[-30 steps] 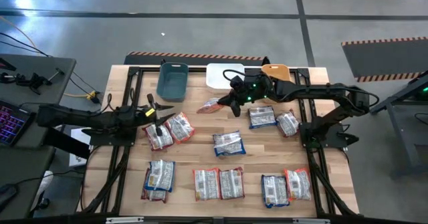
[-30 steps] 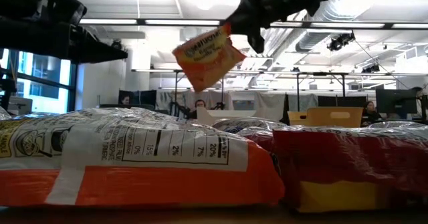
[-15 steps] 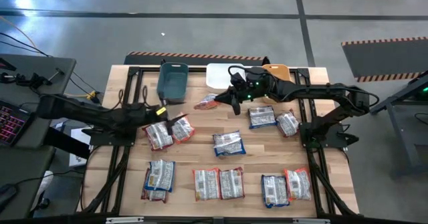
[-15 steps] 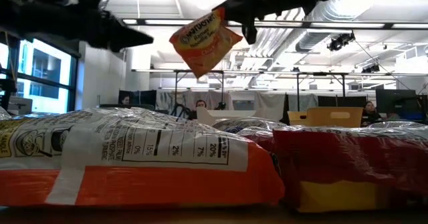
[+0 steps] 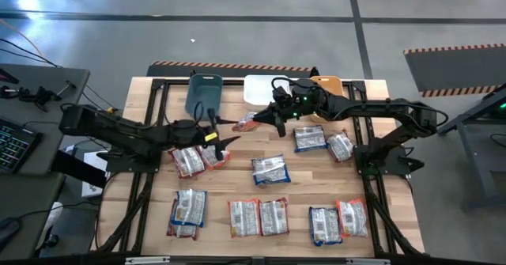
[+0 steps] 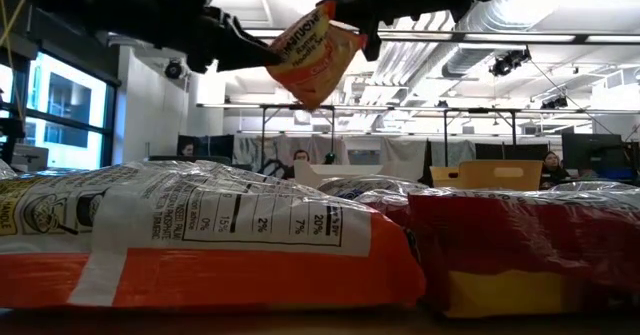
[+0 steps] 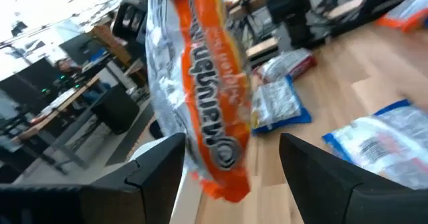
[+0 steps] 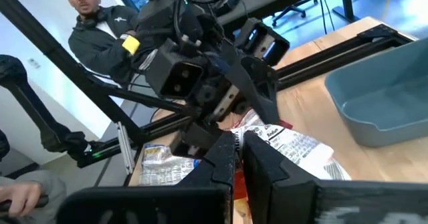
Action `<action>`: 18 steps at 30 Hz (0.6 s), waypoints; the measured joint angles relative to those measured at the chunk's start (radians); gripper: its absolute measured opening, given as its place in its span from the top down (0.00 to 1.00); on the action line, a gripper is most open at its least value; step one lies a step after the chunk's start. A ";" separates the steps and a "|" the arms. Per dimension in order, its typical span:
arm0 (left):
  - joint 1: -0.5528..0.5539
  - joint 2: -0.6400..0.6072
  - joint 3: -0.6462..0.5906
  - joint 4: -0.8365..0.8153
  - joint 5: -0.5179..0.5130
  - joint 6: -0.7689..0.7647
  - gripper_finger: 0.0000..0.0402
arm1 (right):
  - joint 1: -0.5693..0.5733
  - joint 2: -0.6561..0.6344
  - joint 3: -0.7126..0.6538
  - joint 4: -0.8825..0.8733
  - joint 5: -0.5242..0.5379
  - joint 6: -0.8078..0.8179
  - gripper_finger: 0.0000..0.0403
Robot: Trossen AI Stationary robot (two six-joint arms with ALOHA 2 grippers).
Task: Sort Maruchan noodles
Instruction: Put the top right orange noodle pack into the blue bin
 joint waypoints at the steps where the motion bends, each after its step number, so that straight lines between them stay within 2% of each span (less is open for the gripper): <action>1: 0.000 0.012 0.011 0.001 -0.018 0.001 0.42 | 0.001 0.000 0.000 0.001 -0.001 0.000 1.00; 6: 0.000 0.033 0.045 -0.010 -0.049 0.016 0.50 | 0.001 0.000 0.000 0.005 -0.021 0.000 1.00; 18: 0.000 -0.027 0.086 -0.160 -0.056 0.041 0.86 | 0.001 0.000 0.001 -0.006 -0.028 -0.035 0.99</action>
